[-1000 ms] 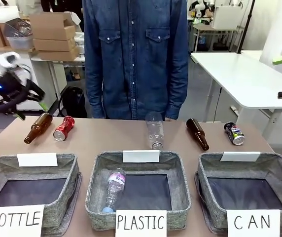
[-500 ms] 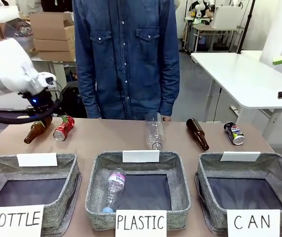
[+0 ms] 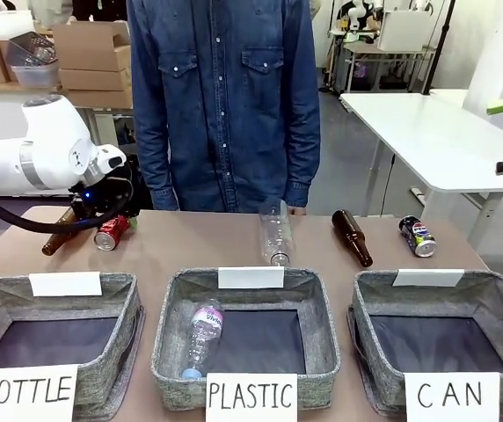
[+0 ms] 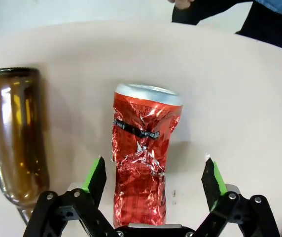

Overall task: Sort the can waste into the basket.
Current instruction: Pick up the can waste from the table and place it in the right Fabric basket.

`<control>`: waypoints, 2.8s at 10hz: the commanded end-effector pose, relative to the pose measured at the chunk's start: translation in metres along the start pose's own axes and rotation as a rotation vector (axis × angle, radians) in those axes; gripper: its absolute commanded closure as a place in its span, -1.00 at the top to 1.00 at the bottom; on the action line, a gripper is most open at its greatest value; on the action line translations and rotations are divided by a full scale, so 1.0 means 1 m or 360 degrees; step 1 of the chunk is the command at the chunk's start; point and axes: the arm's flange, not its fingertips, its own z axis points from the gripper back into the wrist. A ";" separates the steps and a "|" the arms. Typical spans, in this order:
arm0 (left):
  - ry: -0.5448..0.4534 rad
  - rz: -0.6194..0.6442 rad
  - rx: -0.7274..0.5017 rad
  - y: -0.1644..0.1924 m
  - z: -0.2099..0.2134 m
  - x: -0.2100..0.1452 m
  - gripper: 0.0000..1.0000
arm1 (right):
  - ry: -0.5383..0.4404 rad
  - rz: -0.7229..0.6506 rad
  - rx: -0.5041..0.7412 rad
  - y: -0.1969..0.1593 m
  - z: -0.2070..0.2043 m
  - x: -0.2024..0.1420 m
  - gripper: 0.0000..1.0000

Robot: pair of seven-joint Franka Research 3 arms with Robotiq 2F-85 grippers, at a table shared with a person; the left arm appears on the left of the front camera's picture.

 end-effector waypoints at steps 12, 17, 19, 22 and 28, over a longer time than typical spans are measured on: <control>0.0019 0.0138 0.0003 -0.001 0.005 0.003 -1.00 | -0.0003 0.0030 0.0048 0.001 -0.002 0.002 1.00; -0.0027 0.0203 -0.0102 0.003 0.049 -0.008 -1.00 | -0.0003 0.0030 0.0048 0.001 -0.002 0.002 1.00; 0.0120 0.0101 -0.0309 -0.002 0.123 -0.035 -1.00 | -0.0003 0.0030 0.0048 0.001 -0.002 0.002 1.00; 0.0325 -0.0269 -0.0646 -0.018 0.235 -0.124 -1.00 | -0.0003 0.0030 0.0048 0.001 -0.002 0.002 1.00; 0.0197 -0.2097 -0.0354 -0.005 0.292 -0.312 -1.00 | -0.0003 0.0030 0.0048 0.001 -0.002 0.002 1.00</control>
